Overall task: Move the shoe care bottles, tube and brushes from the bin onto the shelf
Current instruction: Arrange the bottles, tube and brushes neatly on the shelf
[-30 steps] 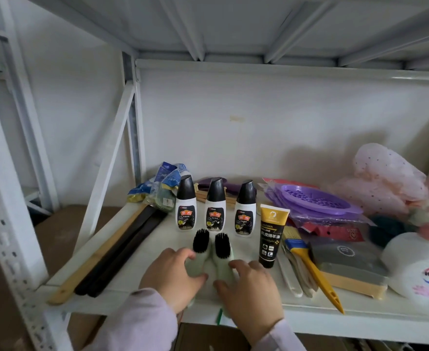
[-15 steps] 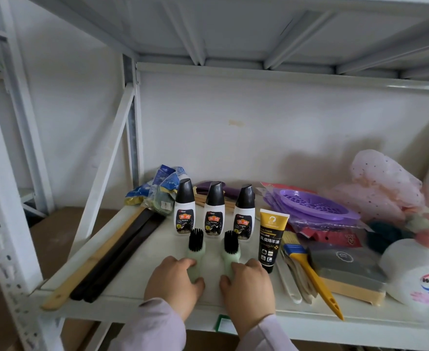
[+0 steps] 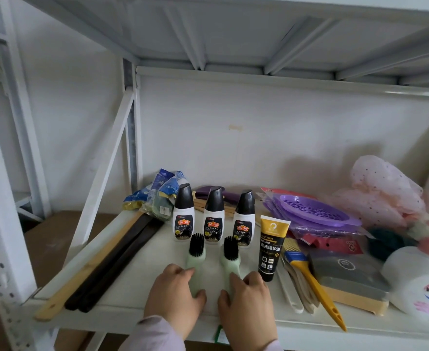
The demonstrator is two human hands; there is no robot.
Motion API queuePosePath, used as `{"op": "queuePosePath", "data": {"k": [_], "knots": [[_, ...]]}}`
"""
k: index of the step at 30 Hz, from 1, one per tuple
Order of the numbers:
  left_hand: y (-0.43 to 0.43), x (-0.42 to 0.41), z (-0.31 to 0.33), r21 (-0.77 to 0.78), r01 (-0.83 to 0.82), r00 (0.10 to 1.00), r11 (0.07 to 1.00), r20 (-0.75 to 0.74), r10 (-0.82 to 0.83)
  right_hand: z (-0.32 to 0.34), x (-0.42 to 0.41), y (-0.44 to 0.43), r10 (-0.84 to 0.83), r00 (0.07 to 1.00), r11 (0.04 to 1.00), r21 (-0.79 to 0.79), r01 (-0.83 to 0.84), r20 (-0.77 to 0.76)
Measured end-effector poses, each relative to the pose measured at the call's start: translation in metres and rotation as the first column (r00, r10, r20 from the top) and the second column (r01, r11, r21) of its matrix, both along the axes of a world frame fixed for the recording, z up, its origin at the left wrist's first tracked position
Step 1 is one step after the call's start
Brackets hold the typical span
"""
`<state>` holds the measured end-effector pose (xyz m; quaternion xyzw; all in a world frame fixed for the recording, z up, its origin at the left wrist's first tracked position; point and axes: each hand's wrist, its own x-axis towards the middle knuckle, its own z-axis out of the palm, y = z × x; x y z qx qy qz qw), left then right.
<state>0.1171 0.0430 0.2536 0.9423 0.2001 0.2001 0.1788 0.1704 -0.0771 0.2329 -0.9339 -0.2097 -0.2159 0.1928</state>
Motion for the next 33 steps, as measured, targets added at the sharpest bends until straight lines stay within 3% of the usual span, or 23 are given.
{"op": "queuePosePath", "data": {"k": [25,33], "knots": [[-0.003,-0.001,0.002,-0.063,-0.005,1.000,0.998,0.015,0.006,-0.002,-0.004,-0.004,0.008,0.999,0.998,0.066,-0.011,0.045],[-0.009,-0.014,0.006,-0.049,-0.036,0.998,0.998,0.058,0.039,0.004,-0.013,-0.014,0.085,0.996,0.989,0.119,-0.083,-0.016]]}}
